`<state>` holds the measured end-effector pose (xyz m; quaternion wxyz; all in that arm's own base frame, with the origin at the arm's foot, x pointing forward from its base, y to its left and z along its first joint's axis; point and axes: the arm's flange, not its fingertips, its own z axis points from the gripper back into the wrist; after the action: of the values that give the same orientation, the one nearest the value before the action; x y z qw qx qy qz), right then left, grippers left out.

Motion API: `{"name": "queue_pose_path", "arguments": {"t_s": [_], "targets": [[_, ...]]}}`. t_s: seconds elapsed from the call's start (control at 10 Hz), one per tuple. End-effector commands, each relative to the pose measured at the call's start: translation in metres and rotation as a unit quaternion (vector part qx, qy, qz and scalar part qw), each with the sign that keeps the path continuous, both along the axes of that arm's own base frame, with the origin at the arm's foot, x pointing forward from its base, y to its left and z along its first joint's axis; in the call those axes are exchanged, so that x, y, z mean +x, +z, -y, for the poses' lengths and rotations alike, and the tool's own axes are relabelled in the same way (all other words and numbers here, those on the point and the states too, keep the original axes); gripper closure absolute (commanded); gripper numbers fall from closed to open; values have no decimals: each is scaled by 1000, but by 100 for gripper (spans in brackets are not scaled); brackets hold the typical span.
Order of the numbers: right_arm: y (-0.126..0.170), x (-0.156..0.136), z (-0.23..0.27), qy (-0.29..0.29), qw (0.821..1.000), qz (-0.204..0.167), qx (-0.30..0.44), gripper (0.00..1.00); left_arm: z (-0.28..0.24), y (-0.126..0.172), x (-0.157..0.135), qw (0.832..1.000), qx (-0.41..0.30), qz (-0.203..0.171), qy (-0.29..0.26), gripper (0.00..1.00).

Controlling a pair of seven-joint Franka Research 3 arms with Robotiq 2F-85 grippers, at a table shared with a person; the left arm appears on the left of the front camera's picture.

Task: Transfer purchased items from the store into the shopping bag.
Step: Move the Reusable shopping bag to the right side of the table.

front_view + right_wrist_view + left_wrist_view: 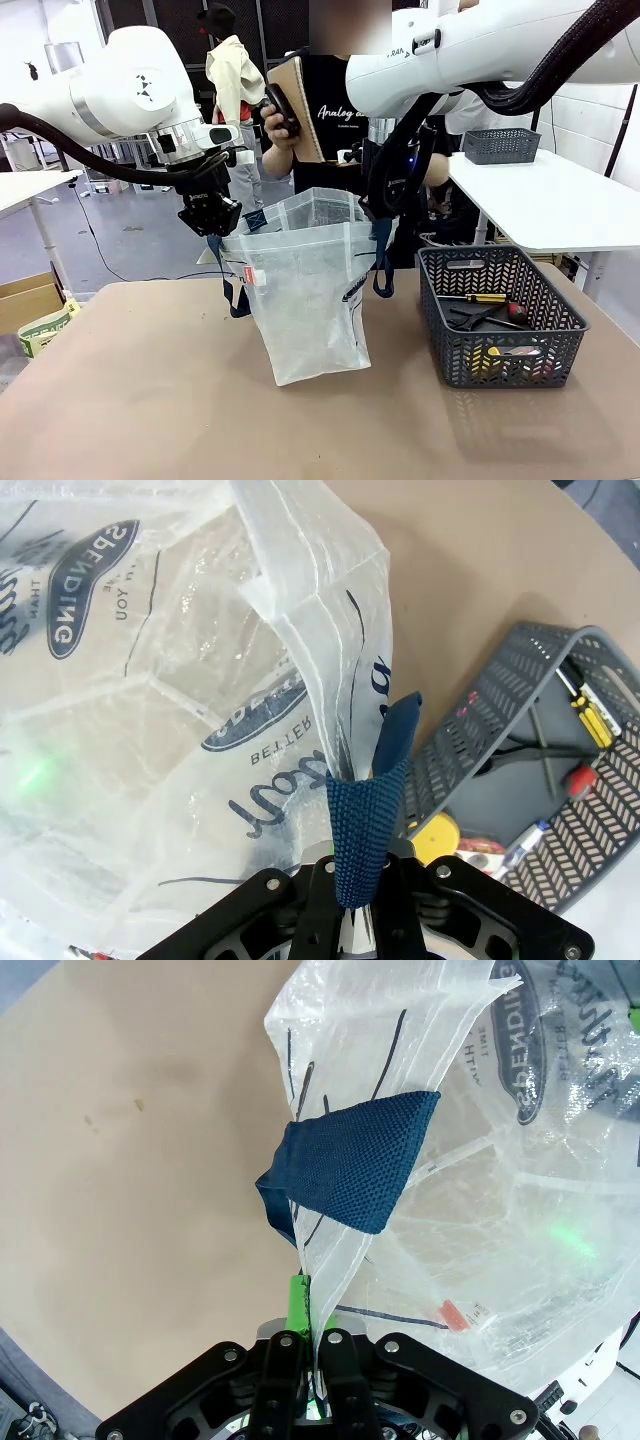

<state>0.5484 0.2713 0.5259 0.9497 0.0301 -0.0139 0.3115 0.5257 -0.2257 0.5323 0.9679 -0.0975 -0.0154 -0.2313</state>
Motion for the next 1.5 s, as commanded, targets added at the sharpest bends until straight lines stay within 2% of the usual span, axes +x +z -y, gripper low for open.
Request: {"name": "queue_pose_path", "arguments": {"t_s": [0.0, 0.5, 0.7, 0.9, 1.4], "targets": [[-1, 1, 0, -1, 1000, 0, 0, 100, -2, 2, -2, 1000, -9, -3, -2, 100], [-1, 1, 0, -1, 1000, 0, 0, 100, 0, 0, 0, 1000, 0, 0, 0, 100], [-1, 1, 0, -1, 1000, 0, 0, 100, 0, -2, 3, 999, -9, -9, -30, 100], [-1, 1, 0, -1, 1000, 0, 0, 100, 3, -3, 3, 999, -9, 2, -45, 100], [-1, 1, 0, -1, 1000, 0, 0, 100, 6, -3, 0, 999, -1, 3, -34, 100]]}}
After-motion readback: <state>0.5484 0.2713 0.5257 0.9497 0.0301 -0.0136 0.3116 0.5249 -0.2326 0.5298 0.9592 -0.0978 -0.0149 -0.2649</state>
